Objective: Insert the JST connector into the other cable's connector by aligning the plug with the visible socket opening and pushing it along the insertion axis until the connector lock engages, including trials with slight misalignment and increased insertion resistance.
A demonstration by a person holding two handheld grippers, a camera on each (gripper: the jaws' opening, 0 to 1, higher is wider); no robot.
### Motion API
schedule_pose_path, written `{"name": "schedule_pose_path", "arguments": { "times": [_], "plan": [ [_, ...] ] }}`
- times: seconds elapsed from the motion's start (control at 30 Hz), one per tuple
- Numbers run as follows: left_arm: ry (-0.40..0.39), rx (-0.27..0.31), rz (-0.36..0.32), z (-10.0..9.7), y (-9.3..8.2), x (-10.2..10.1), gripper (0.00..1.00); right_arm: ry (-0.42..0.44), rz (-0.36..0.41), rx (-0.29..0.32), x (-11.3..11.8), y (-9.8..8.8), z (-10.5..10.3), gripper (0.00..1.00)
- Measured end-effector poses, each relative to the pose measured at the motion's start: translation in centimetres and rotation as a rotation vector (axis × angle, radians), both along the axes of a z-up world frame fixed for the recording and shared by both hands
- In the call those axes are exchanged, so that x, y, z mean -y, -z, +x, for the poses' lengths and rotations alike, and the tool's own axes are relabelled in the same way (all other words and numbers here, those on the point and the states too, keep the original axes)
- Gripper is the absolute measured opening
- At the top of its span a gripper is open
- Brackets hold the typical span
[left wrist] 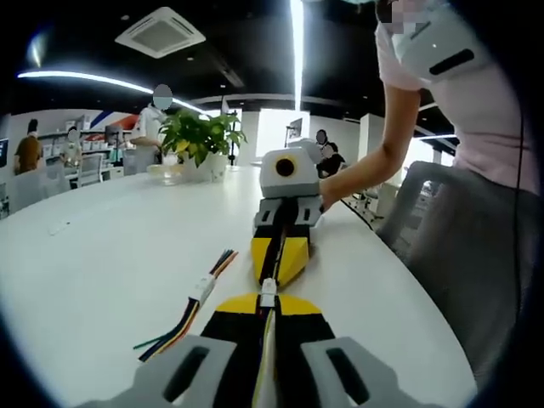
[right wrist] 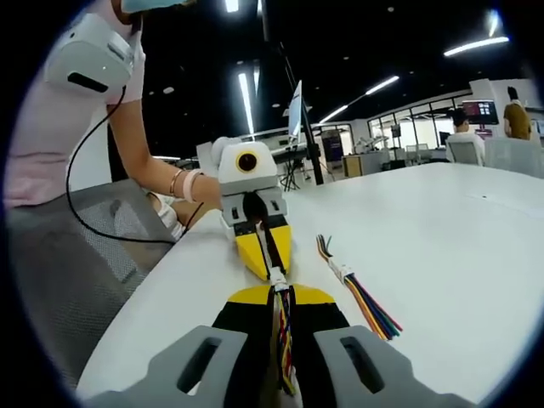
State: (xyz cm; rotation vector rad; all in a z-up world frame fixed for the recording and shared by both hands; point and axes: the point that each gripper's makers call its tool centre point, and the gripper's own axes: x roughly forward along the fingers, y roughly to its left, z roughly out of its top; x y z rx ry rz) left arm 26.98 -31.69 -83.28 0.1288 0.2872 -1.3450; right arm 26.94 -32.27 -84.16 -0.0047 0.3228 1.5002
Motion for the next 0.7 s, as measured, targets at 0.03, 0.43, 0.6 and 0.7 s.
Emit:
{"name": "schedule_pose_path", "arguments": {
  "times": [0.03,0.43,0.6,0.7],
  "plan": [
    [-0.002,0.002,0.003,0.07,0.05,0.00,0.00,0.002,-0.002,0.005,-0.01,0.05,0.06,0.04],
    [-0.008,0.024,0.033,0.24,0.45,-0.06,0.00,0.010,-0.025,0.051,-0.05,0.32,0.23,0.04],
    [-0.006,0.029,0.042,0.19,0.68,0.03,0.00,0.012,-0.033,0.058,-0.01,0.46,0.24,0.04],
    [-0.005,0.035,0.049,0.24,0.82,0.04,0.00,0.012,-0.033,0.068,-0.03,0.45,0.23,0.04]
  ]
}}
